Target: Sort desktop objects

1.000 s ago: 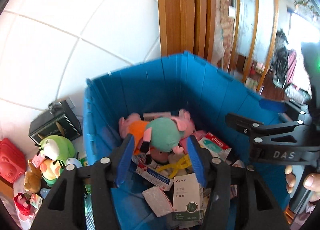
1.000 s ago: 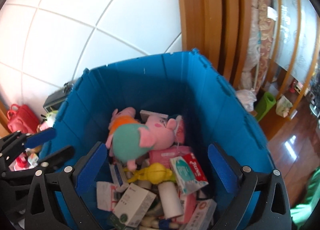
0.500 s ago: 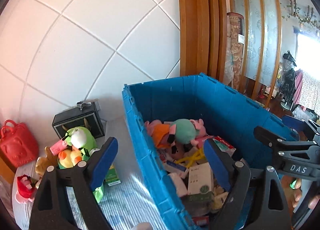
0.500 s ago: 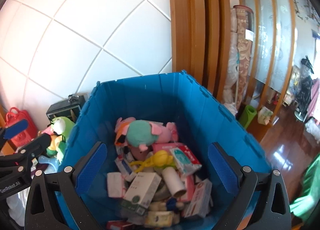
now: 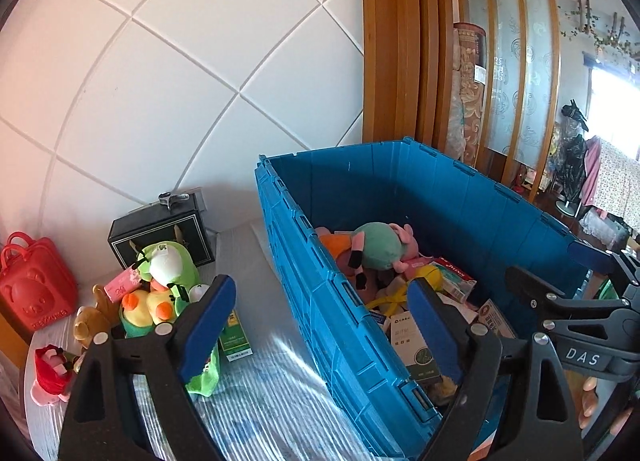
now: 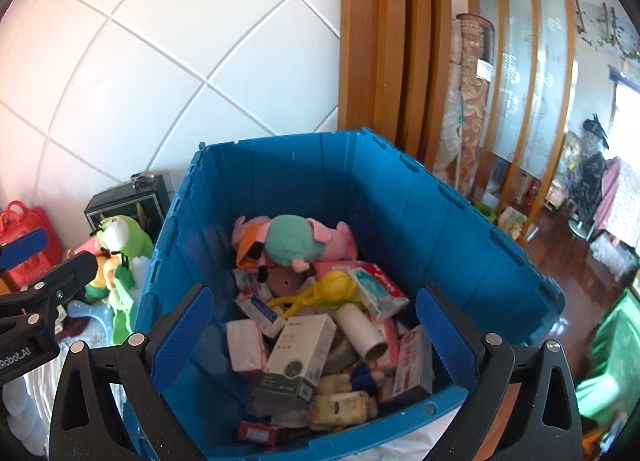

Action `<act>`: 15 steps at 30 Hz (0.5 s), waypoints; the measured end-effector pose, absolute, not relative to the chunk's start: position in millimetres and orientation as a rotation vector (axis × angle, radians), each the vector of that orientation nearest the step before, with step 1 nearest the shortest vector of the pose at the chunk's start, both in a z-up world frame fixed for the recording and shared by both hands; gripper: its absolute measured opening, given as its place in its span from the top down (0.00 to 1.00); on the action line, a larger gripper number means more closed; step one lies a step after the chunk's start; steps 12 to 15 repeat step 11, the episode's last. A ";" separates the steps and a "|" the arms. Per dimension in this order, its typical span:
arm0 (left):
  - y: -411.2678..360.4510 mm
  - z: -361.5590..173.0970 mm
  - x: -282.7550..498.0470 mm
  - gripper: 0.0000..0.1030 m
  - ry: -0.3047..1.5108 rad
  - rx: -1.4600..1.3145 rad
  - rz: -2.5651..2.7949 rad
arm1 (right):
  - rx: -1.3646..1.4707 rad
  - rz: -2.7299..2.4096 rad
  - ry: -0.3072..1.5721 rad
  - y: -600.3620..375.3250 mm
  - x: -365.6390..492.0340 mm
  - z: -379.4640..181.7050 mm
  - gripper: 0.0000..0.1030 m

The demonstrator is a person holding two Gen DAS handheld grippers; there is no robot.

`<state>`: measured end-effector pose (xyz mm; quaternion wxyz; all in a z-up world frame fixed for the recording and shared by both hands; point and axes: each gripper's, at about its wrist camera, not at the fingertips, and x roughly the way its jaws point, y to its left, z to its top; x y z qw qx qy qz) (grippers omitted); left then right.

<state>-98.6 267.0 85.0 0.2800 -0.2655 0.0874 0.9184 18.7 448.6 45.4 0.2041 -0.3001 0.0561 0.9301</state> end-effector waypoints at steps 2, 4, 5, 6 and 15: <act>267.2 85.0 -98.3 0.14 0.240 -0.711 2.462 | -0.836 2.579 0.157 449.1 18.8 46.3 0.00; 266.7 85.2 -97.7 0.14 0.234 -0.706 2.467 | -0.837 2.571 0.155 449.9 18.6 46.5 0.00; 266.7 85.4 -97.6 0.14 0.232 -0.705 2.470 | -0.839 2.568 0.153 450.2 18.4 46.5 0.00; 266.6 85.6 -97.6 0.14 0.231 -0.706 2.470 | -0.839 2.565 0.154 451.0 18.3 46.4 0.00; 268.6 86.4 -96.4 0.14 0.234 -0.703 2.460 | -0.847 2.556 0.163 453.9 17.7 45.8 0.00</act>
